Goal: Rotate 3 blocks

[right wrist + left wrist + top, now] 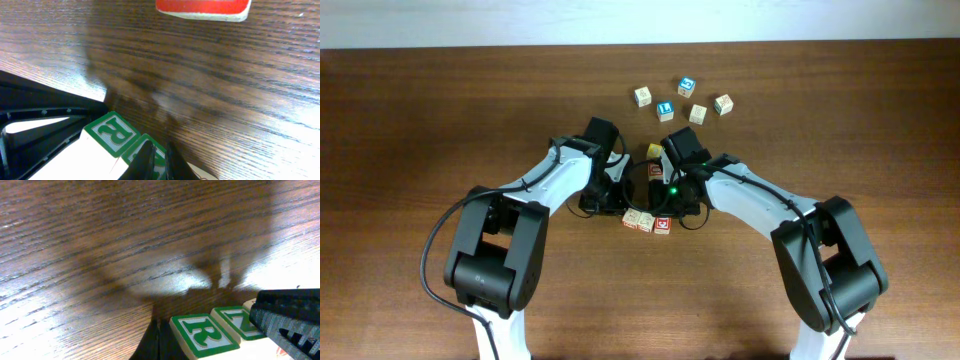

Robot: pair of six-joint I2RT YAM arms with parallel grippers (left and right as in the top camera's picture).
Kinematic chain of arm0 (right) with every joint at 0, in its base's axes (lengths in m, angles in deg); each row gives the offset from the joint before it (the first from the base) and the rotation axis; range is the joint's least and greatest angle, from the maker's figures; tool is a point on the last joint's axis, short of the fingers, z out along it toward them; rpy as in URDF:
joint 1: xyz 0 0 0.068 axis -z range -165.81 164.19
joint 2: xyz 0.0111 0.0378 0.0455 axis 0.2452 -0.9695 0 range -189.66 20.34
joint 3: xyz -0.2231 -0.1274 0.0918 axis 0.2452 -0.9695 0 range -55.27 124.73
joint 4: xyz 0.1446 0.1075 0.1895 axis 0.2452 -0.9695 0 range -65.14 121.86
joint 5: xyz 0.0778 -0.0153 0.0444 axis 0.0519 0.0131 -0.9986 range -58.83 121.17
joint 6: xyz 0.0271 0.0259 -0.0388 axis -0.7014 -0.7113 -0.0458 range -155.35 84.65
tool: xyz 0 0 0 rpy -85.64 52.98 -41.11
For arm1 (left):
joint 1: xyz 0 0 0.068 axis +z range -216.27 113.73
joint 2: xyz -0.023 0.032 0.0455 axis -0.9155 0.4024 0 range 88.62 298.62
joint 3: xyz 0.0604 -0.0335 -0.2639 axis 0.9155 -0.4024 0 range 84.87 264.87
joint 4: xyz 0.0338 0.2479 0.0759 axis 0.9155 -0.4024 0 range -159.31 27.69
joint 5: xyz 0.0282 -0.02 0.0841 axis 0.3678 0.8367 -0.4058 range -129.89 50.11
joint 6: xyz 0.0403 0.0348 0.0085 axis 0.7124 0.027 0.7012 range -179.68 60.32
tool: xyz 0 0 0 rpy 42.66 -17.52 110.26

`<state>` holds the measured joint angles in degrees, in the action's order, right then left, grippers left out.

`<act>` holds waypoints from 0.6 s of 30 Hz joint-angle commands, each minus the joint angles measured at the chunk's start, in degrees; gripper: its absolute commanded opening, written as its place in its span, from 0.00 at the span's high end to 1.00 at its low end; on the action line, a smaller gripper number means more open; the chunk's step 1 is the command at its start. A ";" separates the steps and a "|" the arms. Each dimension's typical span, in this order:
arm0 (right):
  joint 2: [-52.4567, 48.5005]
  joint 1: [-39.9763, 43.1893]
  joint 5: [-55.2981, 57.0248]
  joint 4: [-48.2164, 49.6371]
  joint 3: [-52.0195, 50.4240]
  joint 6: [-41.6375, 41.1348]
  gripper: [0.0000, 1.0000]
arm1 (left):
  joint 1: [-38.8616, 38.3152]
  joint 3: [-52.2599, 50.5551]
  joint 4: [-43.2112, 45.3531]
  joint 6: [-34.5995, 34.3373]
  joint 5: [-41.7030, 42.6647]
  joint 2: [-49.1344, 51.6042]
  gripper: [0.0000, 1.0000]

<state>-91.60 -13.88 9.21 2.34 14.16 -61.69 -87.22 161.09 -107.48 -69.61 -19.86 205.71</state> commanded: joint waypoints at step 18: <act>-0.52 6.54 1.90 -18.99 7.19 -1.53 0.77 | -0.28 -0.44 -0.24 -0.31 -1.44 -1.09 1.00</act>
<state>-91.86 -5.75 9.78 -16.22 23.10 -62.39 -87.22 161.09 -107.69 -69.77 -20.25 205.61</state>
